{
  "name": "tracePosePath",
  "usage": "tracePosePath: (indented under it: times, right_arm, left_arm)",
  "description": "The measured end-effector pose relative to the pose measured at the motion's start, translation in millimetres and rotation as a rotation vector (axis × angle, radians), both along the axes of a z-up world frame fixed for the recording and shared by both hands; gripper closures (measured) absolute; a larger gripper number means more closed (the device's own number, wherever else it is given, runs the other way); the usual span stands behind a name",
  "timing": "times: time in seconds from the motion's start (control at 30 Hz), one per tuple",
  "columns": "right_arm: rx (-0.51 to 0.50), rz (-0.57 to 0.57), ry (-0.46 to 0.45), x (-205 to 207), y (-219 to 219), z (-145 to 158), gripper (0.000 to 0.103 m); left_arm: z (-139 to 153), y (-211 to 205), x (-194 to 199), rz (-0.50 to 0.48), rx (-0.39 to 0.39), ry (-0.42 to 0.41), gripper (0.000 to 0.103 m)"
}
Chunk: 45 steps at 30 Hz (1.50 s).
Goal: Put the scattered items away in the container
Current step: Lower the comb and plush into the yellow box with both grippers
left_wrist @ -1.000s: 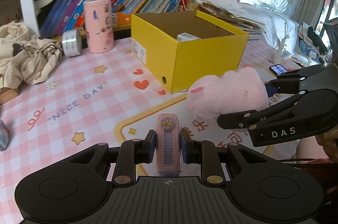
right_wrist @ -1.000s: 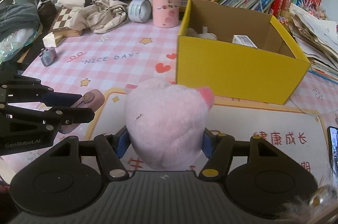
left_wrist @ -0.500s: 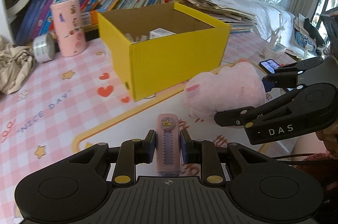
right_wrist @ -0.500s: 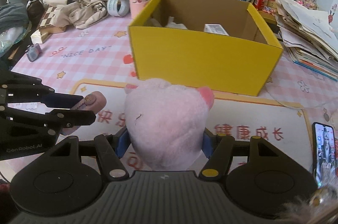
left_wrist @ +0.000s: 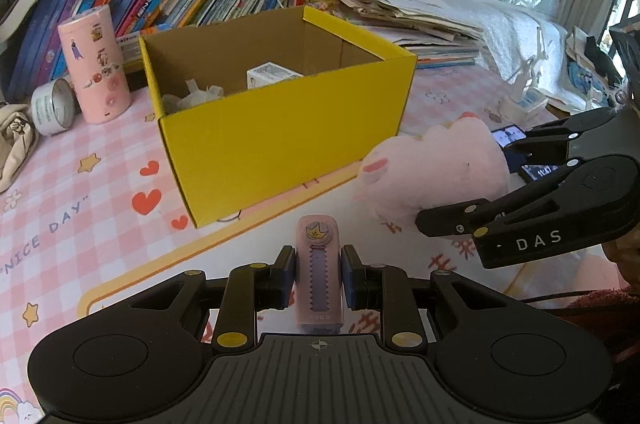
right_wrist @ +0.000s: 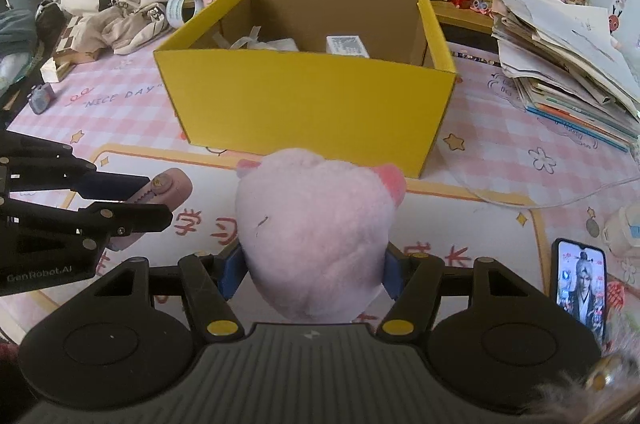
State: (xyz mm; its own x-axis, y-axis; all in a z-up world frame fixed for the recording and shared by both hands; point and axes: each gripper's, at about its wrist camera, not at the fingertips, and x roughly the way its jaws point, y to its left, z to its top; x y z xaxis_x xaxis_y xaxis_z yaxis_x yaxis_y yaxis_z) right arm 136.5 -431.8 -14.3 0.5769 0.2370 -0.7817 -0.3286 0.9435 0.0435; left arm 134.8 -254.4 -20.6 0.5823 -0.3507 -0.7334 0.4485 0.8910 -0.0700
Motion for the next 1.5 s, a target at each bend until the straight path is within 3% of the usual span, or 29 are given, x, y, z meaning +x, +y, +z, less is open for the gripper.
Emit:
tracePosePath:
  times: [0.67,1.0,1.2,1.5]
  right_arm:
    - [0.07,0.068,-0.235,31,-15,64,0.04]
    - [0.051,0.103,-0.311,84,-8,84,0.04]
    - [0.064,0.11,-0.245,139,5,73,0.04]
    - [-0.024,0.154,-0.162,202,33,42,0.04]
  left_arm:
    - [61,-7,31,0.054,-0.052,-0.178,0.08]
    - [80,-8,75,0.077,-0.037,-0.293,0.08]
    - [62,-5,116,0.118,0.064,-0.291,0.08]
    - [33,1,154,0.165,0.078,-0.176,0.08]
